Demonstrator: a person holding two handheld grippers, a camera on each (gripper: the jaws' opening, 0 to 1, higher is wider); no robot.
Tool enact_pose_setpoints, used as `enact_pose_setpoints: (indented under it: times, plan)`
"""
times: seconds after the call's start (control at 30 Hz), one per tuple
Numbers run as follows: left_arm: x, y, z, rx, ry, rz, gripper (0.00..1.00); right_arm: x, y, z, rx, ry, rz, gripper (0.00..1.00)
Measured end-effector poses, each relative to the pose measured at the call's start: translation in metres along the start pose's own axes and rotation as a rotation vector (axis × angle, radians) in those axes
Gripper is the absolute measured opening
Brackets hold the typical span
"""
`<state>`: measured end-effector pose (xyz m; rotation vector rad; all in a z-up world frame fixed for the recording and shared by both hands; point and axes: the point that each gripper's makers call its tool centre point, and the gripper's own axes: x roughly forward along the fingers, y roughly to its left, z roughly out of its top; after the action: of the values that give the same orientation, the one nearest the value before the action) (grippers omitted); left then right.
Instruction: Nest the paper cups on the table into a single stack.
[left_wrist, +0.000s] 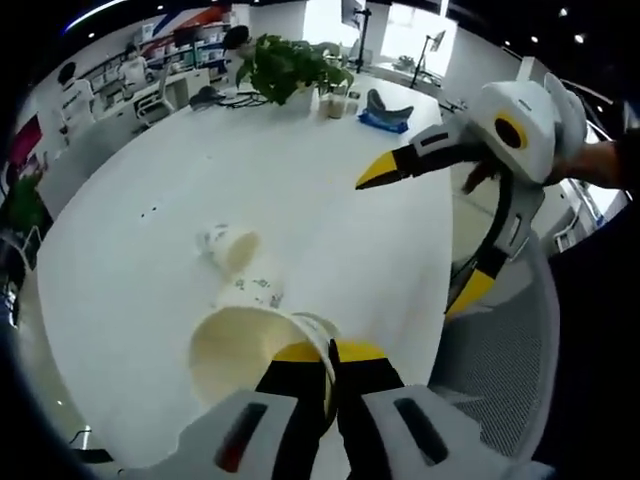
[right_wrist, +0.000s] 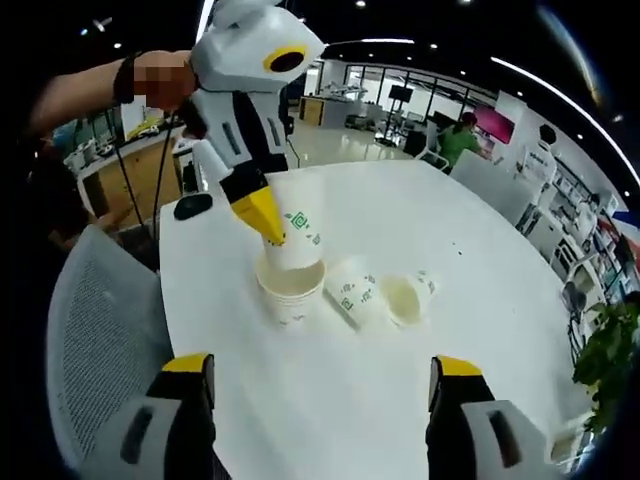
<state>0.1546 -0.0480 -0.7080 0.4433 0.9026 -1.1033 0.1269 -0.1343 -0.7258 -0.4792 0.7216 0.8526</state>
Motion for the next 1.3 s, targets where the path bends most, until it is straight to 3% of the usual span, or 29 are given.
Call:
enact_pose_setpoints:
  times: [0.5, 1.3]
  plan:
    - [0.026, -0.002, -0.011, 0.029, 0.065, -0.031, 0.0, -0.009, -0.003, -0.024, 0.066, 0.02, -0.016, 0.88]
    - [0.048, -0.005, -0.026, 0.114, 0.172, -0.032, 0.0, -0.013, -0.004, -0.039, 0.08, 0.039, -0.016, 0.88]
